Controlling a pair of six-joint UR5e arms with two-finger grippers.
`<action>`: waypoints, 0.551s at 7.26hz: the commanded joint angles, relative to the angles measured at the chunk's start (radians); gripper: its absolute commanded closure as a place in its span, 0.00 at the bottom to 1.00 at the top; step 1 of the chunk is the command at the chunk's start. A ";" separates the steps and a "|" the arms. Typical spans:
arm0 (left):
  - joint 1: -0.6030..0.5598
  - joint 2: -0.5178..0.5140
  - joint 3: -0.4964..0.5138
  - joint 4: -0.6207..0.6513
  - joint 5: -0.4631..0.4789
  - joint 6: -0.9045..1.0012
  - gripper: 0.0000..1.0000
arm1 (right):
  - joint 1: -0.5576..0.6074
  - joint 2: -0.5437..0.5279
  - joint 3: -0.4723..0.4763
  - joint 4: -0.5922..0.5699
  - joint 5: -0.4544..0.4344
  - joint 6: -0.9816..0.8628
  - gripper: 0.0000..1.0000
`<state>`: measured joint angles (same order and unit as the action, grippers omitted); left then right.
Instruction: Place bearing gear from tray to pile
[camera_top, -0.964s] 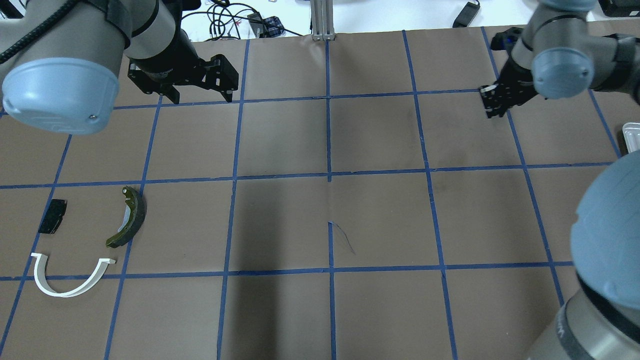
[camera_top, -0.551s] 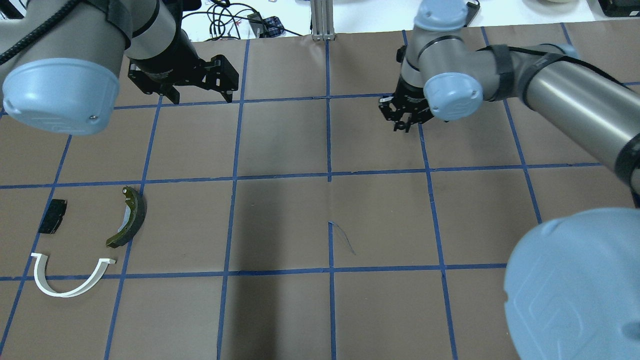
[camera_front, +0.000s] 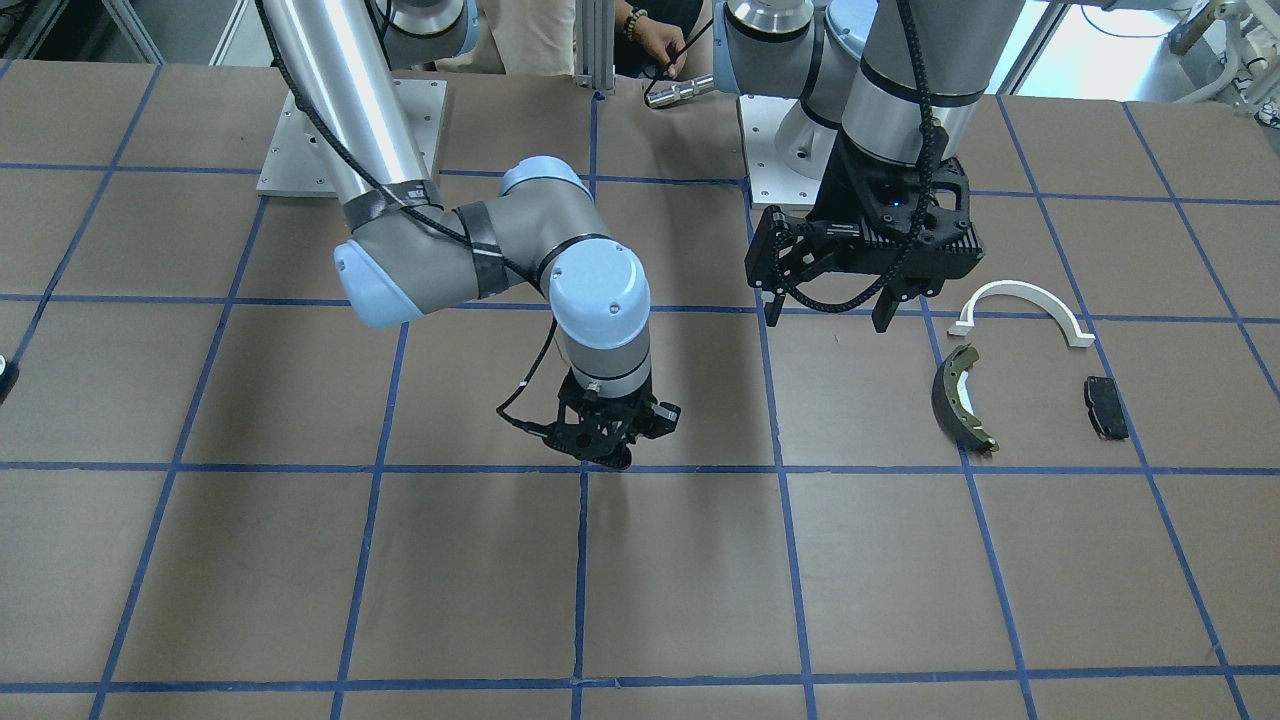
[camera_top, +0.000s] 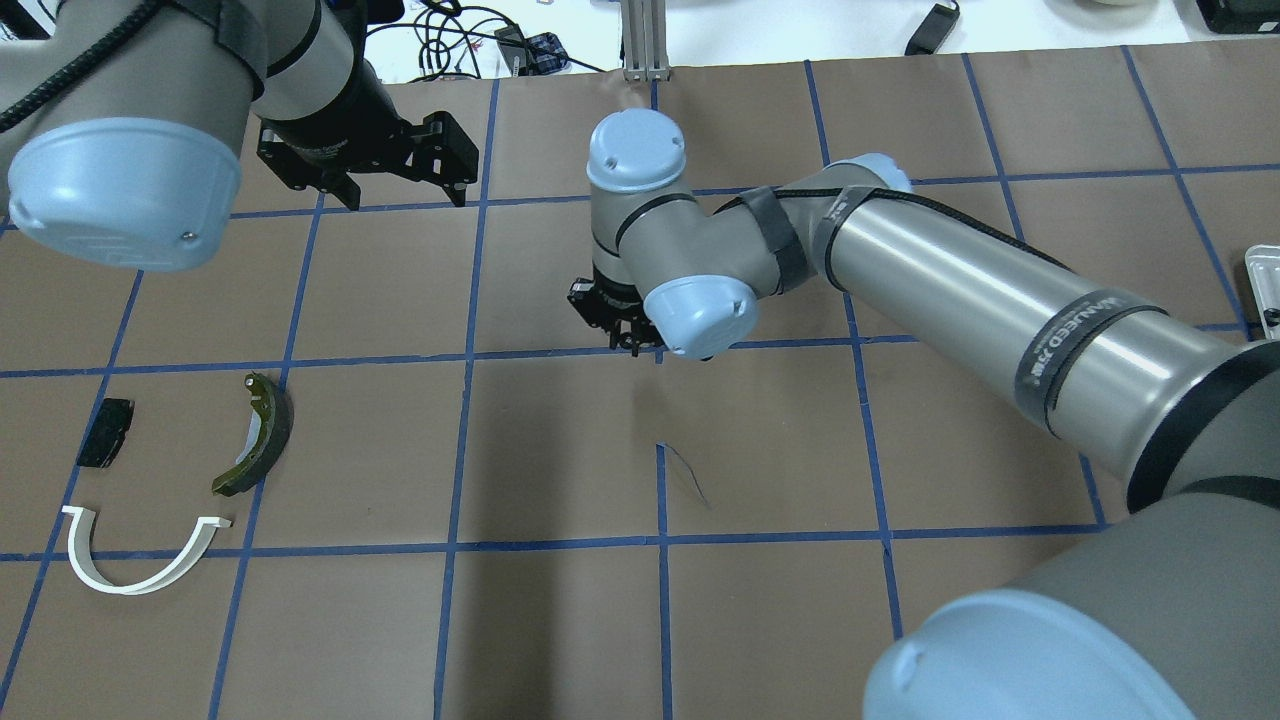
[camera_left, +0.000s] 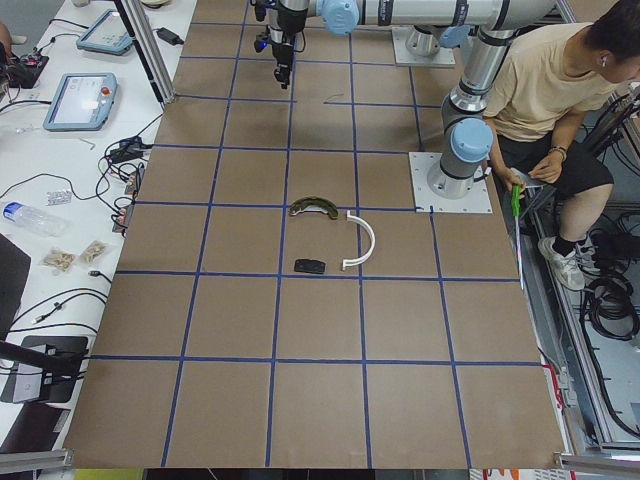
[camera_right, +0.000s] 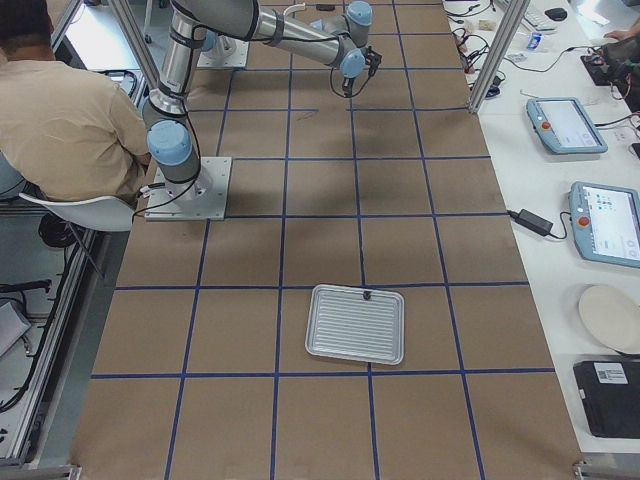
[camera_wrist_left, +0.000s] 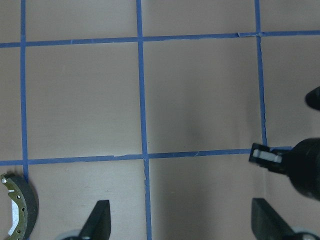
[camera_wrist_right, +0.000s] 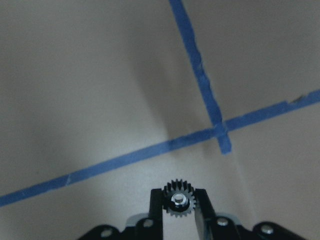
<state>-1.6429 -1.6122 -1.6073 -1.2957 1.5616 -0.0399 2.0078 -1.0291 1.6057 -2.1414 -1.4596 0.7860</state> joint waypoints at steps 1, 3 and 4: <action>0.000 0.000 0.000 -0.001 0.000 0.000 0.00 | 0.023 -0.002 0.045 -0.081 -0.002 0.009 0.18; 0.000 0.000 0.000 -0.001 0.000 0.000 0.00 | -0.111 -0.061 0.051 -0.075 -0.062 -0.196 0.00; 0.000 0.000 0.000 -0.001 0.000 0.000 0.00 | -0.247 -0.125 0.046 0.002 -0.076 -0.420 0.00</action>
<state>-1.6428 -1.6122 -1.6076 -1.2962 1.5616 -0.0399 1.9008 -1.0902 1.6520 -2.1960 -1.5065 0.6000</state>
